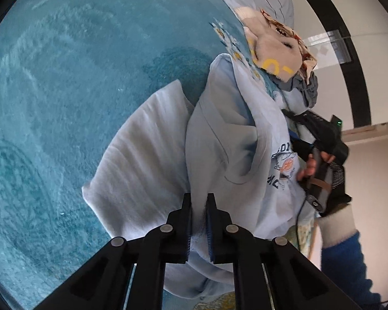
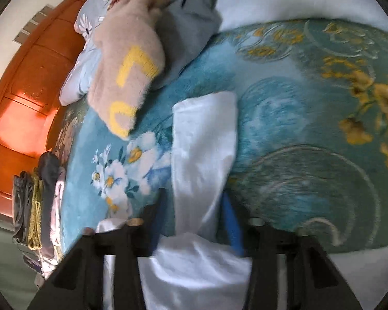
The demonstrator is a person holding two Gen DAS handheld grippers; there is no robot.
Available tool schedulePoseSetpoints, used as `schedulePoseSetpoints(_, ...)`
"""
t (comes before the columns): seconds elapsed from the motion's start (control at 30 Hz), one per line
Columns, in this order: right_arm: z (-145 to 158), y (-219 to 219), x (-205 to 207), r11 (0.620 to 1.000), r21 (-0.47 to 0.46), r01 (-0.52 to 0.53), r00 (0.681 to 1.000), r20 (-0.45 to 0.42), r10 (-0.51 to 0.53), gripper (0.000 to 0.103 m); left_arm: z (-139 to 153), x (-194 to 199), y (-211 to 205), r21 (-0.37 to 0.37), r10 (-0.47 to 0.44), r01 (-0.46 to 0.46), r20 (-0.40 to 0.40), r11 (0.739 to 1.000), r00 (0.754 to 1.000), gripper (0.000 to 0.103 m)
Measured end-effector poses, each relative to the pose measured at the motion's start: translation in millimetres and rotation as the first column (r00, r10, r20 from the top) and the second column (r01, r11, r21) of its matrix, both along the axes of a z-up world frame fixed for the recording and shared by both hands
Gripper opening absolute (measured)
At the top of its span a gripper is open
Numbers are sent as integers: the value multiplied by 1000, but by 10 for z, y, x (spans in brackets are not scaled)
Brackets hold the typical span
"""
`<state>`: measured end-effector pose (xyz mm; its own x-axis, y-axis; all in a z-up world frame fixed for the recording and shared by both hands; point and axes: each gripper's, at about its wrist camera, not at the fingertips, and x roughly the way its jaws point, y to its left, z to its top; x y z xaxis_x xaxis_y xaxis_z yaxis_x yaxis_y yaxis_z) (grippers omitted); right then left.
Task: Fold clothes
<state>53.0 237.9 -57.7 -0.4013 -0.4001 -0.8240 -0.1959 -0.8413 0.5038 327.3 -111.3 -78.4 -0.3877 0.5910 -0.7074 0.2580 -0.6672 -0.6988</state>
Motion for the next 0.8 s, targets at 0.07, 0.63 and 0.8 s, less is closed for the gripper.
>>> schedulePoseSetpoints(0.07, -27, 7, -6, 1000, -3, 5, 1000, 2, -5, 5, -11, -6, 7, 11, -6, 6, -2, 1000, 1000, 11)
schedulePoseSetpoints(0.63, 708, 1101, 136, 989, -87, 123, 975, -175, -137, 4, -18, -58, 49, 87, -22, 24, -24, 996, 999, 41)
schedulePoseSetpoints(0.8, 236, 765, 42, 987, -138, 80, 995, -42, -86, 42, -7, -46, 36, 92, -18, 19, -13, 996, 1000, 41)
